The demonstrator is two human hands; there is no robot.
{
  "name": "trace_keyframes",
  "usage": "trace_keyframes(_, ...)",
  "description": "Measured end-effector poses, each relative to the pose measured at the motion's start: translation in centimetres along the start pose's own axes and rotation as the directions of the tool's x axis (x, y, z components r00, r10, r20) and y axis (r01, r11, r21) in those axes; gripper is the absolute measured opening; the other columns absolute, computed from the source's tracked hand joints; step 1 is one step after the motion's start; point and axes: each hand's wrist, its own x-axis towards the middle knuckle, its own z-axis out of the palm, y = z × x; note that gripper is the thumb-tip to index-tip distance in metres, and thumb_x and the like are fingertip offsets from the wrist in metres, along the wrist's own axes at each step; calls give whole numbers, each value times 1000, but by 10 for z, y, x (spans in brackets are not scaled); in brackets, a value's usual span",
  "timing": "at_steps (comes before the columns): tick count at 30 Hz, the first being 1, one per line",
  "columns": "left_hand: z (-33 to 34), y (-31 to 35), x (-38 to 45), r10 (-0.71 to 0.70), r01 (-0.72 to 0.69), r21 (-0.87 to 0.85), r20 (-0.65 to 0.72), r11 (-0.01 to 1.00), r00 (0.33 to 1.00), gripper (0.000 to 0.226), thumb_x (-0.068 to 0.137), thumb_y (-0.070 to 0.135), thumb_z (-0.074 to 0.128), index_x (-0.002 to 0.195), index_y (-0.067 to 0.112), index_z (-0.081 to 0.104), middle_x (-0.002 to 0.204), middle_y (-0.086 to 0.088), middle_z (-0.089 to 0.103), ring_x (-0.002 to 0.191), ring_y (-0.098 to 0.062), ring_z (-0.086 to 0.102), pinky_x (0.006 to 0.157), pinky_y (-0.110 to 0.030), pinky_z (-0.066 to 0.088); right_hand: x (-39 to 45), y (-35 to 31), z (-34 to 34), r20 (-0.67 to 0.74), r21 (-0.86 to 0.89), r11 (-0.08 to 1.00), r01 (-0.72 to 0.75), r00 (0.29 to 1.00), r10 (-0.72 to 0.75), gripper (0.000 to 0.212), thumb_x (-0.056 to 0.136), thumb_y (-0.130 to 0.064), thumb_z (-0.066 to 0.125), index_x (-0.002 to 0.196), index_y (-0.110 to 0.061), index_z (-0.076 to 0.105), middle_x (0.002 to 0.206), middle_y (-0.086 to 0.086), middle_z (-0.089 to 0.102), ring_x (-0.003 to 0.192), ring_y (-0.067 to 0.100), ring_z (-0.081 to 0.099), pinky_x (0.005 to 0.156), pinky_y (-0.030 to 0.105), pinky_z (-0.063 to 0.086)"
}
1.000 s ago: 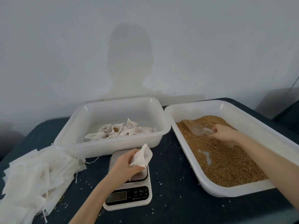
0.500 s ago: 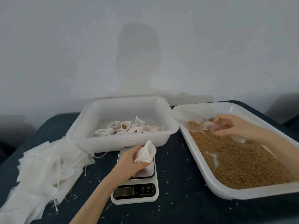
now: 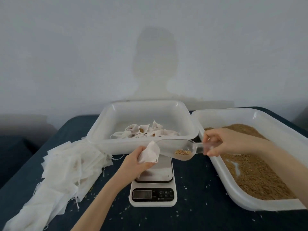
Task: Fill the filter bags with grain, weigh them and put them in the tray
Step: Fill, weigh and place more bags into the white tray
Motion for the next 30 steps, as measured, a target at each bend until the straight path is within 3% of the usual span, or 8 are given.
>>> trace_keyframes(7,-15,-9,-4,14,-14,23,-19,1000,1000,27,82,40,70,101,42,51,93,29,60,87,11,54,64,-6,43,9,-5,4,-17,14,1000,14,1000,-14,16,82,-28,72,92,-29,59,94,-12,74,81,10,68,79,31,50)
trace_keyframes(12,-17,-12,-3,6,-4,32,-43,999,999,29,82,40,70,103,42,50,95,23,60,88,11,54,65,-10,44,9,-5,6,-22,-6,1000,21,1000,-21,18,79,-29,73,91,-31,59,93,-13,74,82,9,69,82,31,52)
trace_keyframes(17,-17,-11,-2,20,-16,84,-46,996,999,36,79,40,72,104,45,48,101,21,60,92,5,56,64,-7,44,13,-15,14,-14,-19,999,44,999,-44,18,79,-21,73,90,-25,60,89,-13,74,80,5,69,73,20,49)
trace_keyframes(20,-16,-8,0,29,-25,165,-26,986,999,38,76,41,73,100,49,44,99,23,59,88,9,55,61,-7,41,16,-21,18,-10,-51,998,44,999,-45,18,79,-20,73,90,-25,59,89,-13,74,81,8,70,79,28,55)
trace_keyframes(26,-18,-9,0,16,-37,340,64,940,998,60,77,52,68,128,33,44,107,17,58,97,-3,55,83,-25,47,21,-29,25,-3,-87,996,32,999,-32,20,79,-19,74,91,-24,59,87,-14,74,82,11,70,82,29,54)
trace_keyframes(30,-15,-1,-1,47,-72,458,65,886,997,72,77,59,64,137,30,37,119,13,57,105,-9,53,89,-27,44,21,-31,30,-5,-112,994,20,1000,-21,21,79,-19,74,88,-27,57,87,-15,74,82,13,70,82,31,55)
